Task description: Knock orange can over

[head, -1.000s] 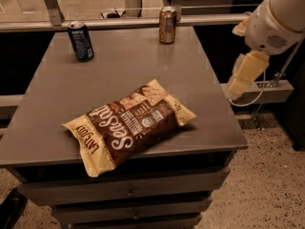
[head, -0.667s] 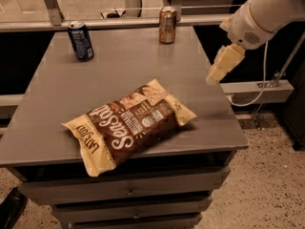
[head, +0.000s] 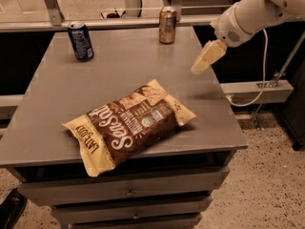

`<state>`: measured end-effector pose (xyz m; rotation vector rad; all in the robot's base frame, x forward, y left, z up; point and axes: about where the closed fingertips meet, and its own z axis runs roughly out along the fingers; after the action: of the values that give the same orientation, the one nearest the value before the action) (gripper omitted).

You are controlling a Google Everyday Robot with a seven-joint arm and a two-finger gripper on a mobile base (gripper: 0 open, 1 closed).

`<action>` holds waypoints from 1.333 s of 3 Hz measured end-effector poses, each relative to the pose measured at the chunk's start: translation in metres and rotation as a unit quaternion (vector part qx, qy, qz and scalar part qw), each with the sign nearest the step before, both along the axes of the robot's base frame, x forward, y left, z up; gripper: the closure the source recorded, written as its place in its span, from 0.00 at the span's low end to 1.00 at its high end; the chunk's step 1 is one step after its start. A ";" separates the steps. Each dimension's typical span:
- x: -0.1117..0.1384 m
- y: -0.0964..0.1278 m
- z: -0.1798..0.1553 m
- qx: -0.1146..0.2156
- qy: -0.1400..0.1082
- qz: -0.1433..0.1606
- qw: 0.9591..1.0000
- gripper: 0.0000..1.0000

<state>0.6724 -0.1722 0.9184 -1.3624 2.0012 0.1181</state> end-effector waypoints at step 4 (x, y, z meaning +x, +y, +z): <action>0.136 0.070 -0.001 0.193 -0.094 -0.015 0.977 0.00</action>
Offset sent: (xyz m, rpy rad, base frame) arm 0.0740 0.0378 -0.0009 0.3528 -0.1182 -0.0436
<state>0.8086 -0.1026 0.9175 -1.0541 1.7293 0.3329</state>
